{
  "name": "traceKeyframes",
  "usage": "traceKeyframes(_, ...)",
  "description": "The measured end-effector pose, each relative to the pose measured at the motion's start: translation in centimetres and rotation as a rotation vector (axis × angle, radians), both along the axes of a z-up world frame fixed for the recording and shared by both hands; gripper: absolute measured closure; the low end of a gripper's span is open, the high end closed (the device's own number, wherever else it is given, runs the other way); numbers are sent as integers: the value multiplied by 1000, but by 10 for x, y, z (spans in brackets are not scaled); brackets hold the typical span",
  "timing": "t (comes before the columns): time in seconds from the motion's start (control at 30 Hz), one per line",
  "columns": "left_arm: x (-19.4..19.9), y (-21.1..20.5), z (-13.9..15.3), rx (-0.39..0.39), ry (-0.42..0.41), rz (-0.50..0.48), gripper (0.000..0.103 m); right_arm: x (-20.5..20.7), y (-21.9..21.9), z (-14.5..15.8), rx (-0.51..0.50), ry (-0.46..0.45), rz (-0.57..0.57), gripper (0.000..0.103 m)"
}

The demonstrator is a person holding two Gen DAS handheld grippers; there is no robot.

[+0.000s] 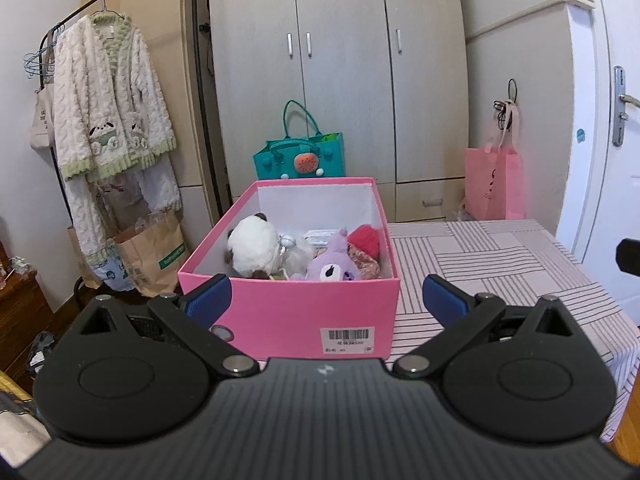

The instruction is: Organize soft objects

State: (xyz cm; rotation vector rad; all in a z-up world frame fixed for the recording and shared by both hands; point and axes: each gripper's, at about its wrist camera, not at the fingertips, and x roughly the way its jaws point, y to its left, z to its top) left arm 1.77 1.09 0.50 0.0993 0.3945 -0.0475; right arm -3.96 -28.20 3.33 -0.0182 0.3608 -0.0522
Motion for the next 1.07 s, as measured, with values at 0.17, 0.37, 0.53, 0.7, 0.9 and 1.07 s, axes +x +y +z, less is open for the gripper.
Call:
traceKeyframes(0.17, 0, 0, 2, 4, 0, -4, 0, 4, 0, -2, 13, 33, -7, 0)
traceKeyframes(0.37, -1, -3, 4, 16, -2, -3, 0, 5, 1, -5, 4, 25, 11, 0)
traceKeyframes(0.53, 0, -7, 3, 37, -4, 3, 0, 2, 5, -3, -22, 8, 14, 0)
traceKeyframes(0.7, -1, -7, 2, 42, -11, 3, 0, 4, 5, -4, -22, 14, 13, 0)
traceKeyframes(0.9, -3, -6, 3, 48, -34, 13, 0, 5, 3, -5, -16, 23, 11, 0)
traceKeyframes(1.07, -3, -5, 3, 41, -30, 7, 0, 5, 4, -9, -16, 34, 11, 0)
